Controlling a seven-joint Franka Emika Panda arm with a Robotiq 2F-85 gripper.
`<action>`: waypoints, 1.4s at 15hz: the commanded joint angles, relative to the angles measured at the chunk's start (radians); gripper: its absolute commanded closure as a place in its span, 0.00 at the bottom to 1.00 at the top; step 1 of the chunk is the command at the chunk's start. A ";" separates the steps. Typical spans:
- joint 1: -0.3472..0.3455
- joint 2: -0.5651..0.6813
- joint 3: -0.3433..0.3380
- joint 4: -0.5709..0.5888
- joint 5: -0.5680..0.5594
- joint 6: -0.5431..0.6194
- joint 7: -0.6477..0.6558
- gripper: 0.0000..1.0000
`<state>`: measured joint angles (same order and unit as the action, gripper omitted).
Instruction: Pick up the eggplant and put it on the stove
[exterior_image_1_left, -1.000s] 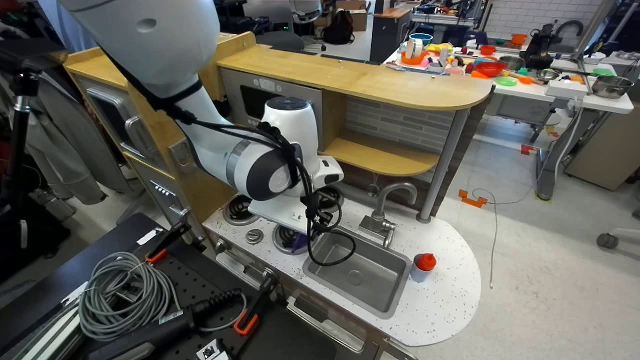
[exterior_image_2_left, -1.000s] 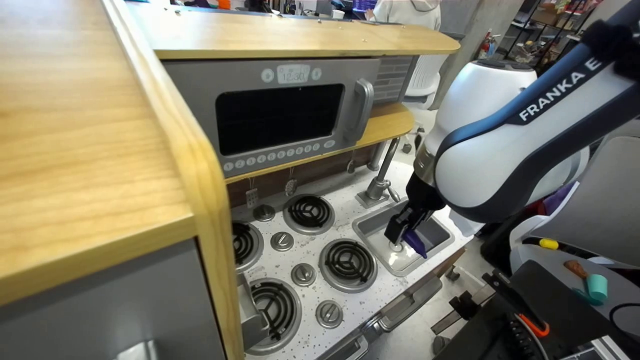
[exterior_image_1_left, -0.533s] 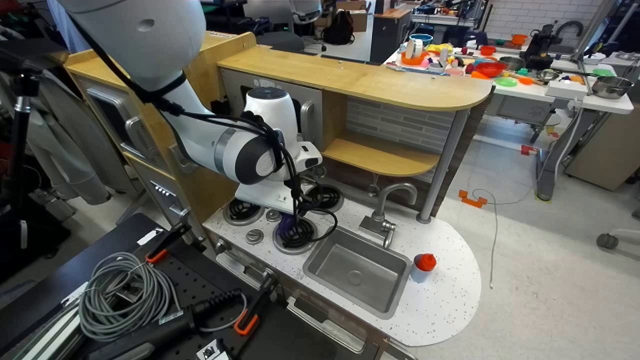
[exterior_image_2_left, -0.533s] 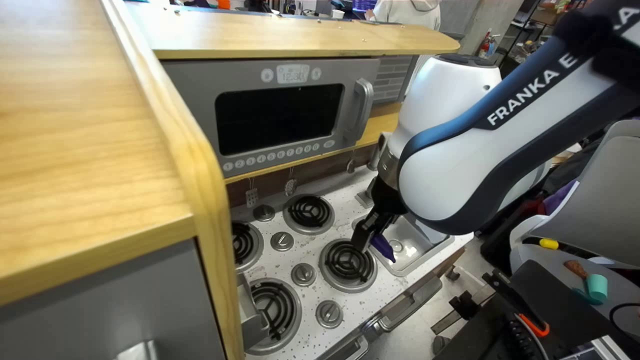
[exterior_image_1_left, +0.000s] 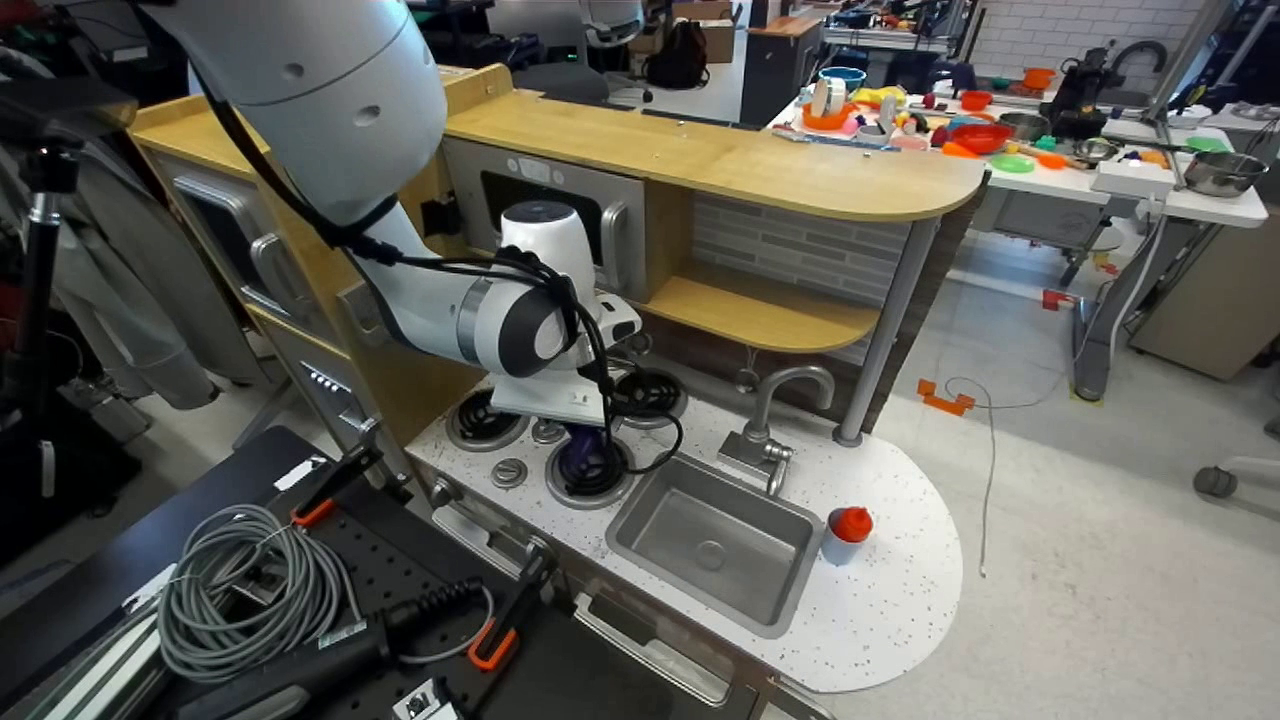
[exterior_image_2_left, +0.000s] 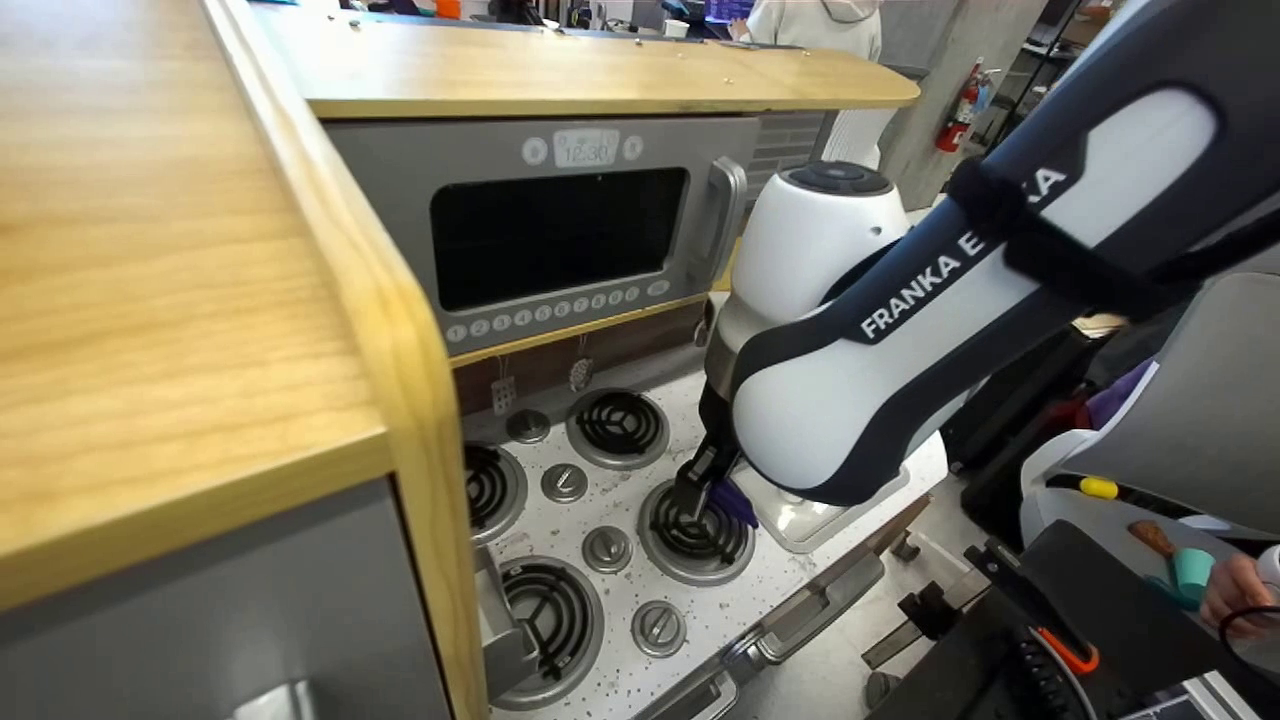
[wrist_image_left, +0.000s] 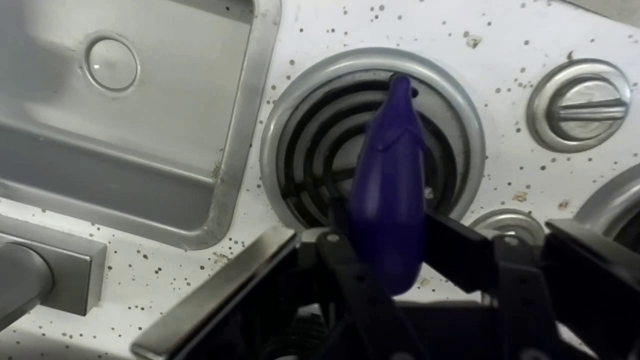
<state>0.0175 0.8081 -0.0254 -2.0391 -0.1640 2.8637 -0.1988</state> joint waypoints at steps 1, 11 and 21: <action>0.037 0.087 -0.037 0.104 -0.043 -0.007 0.009 0.90; 0.091 0.126 -0.058 0.133 -0.052 -0.002 0.028 0.90; 0.091 0.115 -0.105 0.090 -0.051 0.003 0.053 0.90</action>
<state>0.0911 0.9334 -0.1095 -1.9239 -0.1893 2.8634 -0.1810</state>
